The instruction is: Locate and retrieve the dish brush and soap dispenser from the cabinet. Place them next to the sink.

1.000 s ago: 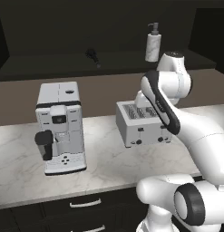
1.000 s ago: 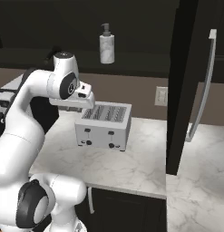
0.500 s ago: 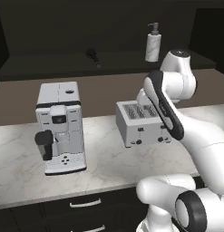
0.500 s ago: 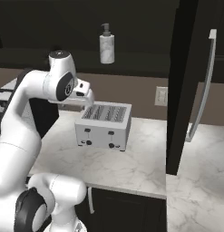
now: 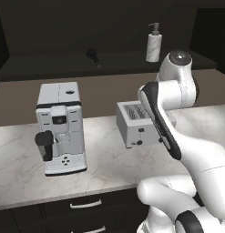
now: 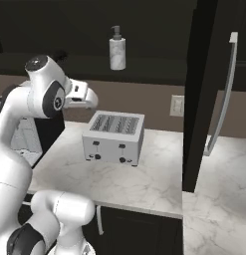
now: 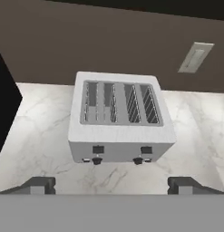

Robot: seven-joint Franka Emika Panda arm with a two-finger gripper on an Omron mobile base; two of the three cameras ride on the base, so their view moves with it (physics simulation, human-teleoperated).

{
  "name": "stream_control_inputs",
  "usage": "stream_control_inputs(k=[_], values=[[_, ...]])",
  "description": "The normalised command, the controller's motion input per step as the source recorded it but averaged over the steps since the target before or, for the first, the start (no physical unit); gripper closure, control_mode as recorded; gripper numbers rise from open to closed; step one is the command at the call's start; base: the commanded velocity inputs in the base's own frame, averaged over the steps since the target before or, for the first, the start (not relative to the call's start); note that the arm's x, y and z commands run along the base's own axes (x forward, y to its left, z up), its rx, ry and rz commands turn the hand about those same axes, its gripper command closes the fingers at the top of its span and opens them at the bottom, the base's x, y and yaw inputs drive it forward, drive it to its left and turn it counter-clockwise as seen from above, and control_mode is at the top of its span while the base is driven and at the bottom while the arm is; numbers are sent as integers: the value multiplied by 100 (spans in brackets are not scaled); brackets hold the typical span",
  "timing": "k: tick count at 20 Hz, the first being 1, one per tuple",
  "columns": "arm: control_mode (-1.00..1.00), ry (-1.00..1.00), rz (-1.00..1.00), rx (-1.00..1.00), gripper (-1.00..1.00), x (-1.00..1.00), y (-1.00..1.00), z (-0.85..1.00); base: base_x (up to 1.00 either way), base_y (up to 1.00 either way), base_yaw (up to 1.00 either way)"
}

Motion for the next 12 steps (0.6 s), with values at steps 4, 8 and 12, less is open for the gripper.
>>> stream_control_inputs(k=[4, 8, 12], values=[[-100, -16, -10, -3, -100, -2, -2, 54, 0, 0, 0], [-100, -11, -2, 0, -100, -1, -5, 46, 0, 0, 0], [-100, -11, 0, 1, -100, 0, -11, 45, 0, 0, 0]])
